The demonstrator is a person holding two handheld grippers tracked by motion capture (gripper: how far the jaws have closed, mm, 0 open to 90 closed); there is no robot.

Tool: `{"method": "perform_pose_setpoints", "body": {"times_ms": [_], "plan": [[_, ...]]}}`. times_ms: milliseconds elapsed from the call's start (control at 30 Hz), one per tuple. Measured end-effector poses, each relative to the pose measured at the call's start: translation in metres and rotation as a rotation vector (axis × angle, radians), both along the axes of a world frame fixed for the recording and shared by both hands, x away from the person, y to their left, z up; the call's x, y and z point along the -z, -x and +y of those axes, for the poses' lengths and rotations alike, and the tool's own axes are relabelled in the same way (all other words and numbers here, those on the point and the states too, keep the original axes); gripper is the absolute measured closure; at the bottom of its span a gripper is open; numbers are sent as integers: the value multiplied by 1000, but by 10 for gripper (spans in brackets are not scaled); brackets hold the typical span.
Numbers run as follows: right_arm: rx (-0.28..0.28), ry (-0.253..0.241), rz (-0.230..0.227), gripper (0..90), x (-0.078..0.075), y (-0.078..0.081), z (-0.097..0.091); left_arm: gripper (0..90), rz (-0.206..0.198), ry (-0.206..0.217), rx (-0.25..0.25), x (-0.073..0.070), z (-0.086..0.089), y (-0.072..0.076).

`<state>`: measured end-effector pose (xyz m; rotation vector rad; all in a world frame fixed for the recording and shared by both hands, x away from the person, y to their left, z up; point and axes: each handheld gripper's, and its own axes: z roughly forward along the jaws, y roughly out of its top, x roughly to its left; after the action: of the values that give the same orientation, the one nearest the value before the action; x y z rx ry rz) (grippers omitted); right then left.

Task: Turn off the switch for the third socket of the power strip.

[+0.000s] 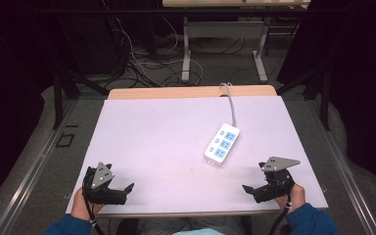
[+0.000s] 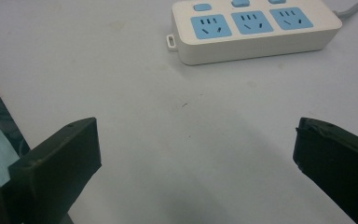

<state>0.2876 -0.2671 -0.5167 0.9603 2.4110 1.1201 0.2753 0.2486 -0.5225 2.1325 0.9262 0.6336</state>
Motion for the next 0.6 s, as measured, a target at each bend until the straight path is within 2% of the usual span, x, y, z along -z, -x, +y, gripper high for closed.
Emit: {"method": "perform_pose_setpoints", "body": {"times_ms": [233, 267, 467, 600], "plan": [[4, -5, -11, 8, 0, 0, 0, 3, -4, -13, 0, 0, 0, 0], [5, -5, -8, 9, 0, -1, 0, 3, 3, 0, -1, 1, -1, 0], [3, -4, -8, 9, 0, -3, 0, 3, 9, -11, -2, 0, -1, 0], [9, 14, 11, 9, -2, -4, 1, 3, 9, -11, -4, 0, -1, 0]]}}
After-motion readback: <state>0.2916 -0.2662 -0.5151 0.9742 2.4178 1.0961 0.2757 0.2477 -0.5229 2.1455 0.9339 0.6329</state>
